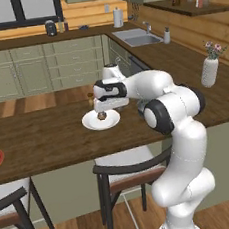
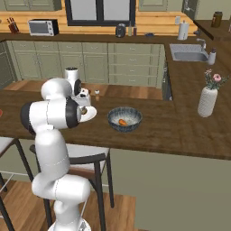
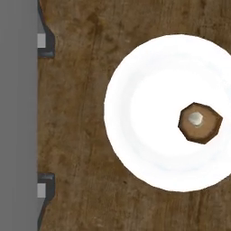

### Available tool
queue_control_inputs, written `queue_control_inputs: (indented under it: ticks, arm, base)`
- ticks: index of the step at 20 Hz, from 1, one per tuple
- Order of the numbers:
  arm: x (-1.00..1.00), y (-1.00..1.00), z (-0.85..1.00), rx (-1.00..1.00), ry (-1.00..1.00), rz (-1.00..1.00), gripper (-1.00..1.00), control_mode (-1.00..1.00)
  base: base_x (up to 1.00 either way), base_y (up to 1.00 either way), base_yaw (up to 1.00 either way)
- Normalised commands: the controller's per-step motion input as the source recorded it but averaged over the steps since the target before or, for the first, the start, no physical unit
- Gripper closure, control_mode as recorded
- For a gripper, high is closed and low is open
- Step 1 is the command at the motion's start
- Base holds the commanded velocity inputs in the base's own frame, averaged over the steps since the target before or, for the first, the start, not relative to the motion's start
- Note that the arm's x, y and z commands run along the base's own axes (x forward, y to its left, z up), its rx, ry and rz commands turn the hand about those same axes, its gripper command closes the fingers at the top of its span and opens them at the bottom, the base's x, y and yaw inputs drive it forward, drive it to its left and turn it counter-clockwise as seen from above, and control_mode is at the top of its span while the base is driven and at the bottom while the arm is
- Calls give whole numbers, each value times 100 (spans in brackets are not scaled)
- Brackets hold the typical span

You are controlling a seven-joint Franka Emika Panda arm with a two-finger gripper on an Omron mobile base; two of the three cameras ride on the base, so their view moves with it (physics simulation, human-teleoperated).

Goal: Pick the chicken drumstick and mushroom from their plates and place them in the bowl. Then put the bowl in the fridge.

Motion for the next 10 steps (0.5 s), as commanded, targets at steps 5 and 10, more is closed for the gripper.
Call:
queue_control_inputs:
  ticks: [5,10]
  arm:
    - [-13,0,-34,0,-32,-13,-100,-100]
    - [-6,0,-15,8,-12,-12,-100,-100]
  base:
    - [0,0,0]
    - [0,0,0]
